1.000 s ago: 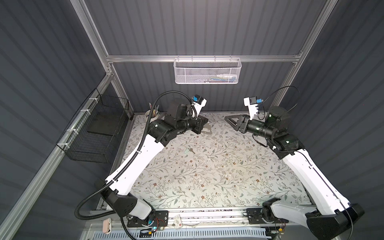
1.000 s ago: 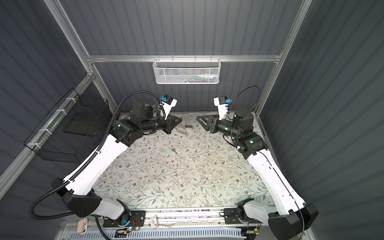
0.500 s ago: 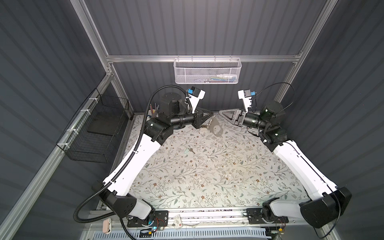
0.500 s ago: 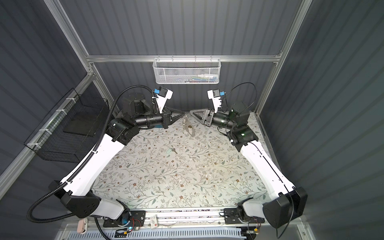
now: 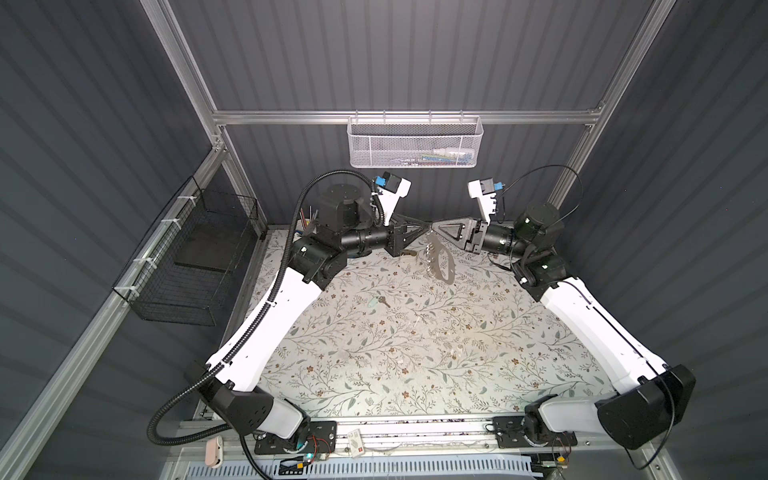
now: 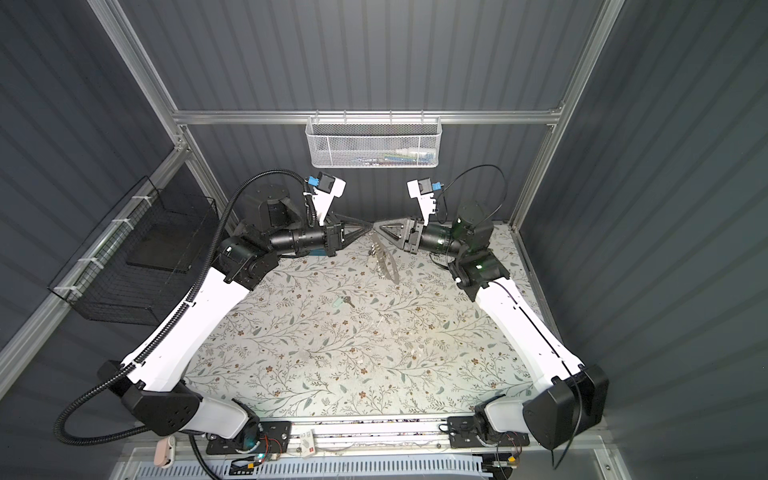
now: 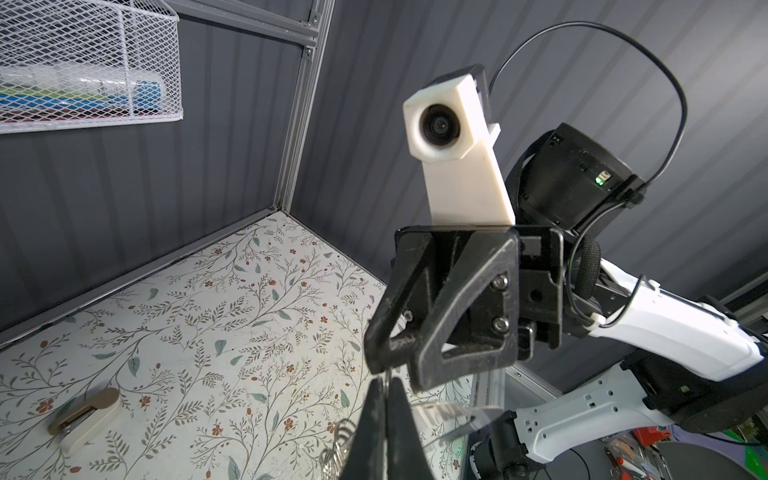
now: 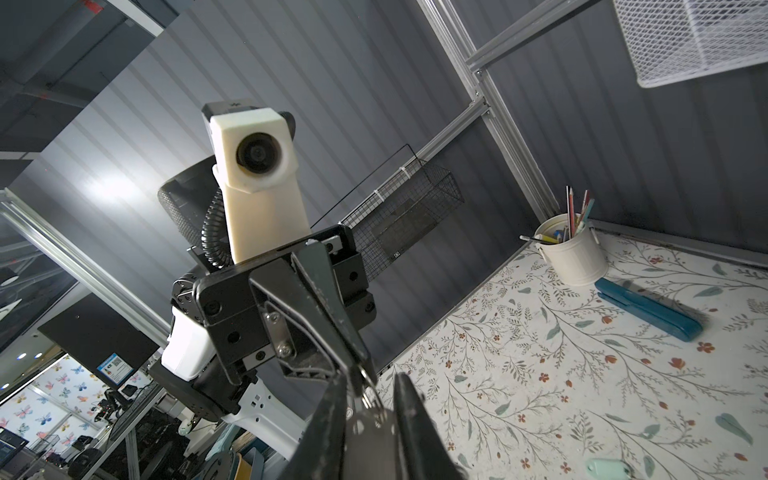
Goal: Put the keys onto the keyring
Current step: 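Grasp the plate's far edge with the right gripper beside the left gripper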
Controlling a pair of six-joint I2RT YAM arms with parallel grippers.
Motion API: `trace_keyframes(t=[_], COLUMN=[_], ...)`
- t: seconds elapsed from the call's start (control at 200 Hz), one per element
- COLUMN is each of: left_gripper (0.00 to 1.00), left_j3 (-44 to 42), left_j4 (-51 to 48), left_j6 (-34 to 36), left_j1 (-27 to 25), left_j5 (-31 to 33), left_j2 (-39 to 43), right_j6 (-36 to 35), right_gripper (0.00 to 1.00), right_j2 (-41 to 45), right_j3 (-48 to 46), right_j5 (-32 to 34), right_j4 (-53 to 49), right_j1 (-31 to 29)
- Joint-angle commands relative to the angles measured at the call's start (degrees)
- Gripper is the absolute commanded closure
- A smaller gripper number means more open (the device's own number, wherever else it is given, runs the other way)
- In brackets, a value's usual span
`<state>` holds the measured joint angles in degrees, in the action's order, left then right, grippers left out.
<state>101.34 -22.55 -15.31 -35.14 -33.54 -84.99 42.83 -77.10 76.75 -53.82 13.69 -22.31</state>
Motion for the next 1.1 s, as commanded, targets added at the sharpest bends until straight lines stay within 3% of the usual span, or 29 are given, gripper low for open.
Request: trace_keyframes(t=[0.0, 0.22, 0.34, 0.545, 0.695, 0.755, 1.021, 1.061, 1.096], left_gripper=[1.0, 1.0, 1.0, 1.0, 1.0, 1.0, 1.0, 0.86, 0.82], left_j3=[2.8, 3.0, 3.1, 3.0, 2.8, 2.8, 1.3, 1.3, 1.3], left_j4=[1.9, 1.8, 2.0, 1.6, 1.5, 1.8, 4.2, 4.2, 4.1], left_j6=[-0.6, -0.9, -1.1, -1.1, -1.4, -1.7, -3.9, -4.0, -4.0], left_j1=[0.4, 0.4, 0.4, 0.4, 0.4, 0.4, 0.4, 0.4, 0.5], left_j5=[-1.5, -1.4, -2.2, -2.7, -3.5, -3.9, -5.3, -5.1, -4.9], left_j2=[-0.6, -1.0, -1.1, -1.4, -1.6, -1.6, -1.3, -1.1, -1.1], right_j6=[-1.8, -4.5, -5.3, -5.0, -4.8, -5.0, -3.2, -3.3, -3.2], right_gripper=[0.8, 0.82, 0.88, 0.87, 0.93, 1.0, 1.0, 1.0, 1.0], right_j2=[0.3, 0.6, 0.8, 1.2, 1.4, 1.5, 2.1, 2.4, 2.5], right_j3=[1.0, 1.0, 0.9, 1.2, 1.2, 1.0, -0.6, -0.8, -1.0], right_j5=[-0.9, -0.7, 0.0, 0.7, 0.5, 0.4, 1.0, 1.3, 1.4], right_j4=[0.3, -2.3, -3.3, -2.6, -1.8, -1.6, 1.5, 1.6, 1.7], right_j1=[-0.5, -1.2, -1.4, -1.4, -1.8, -2.0, -2.2, -2.2, -2.2])
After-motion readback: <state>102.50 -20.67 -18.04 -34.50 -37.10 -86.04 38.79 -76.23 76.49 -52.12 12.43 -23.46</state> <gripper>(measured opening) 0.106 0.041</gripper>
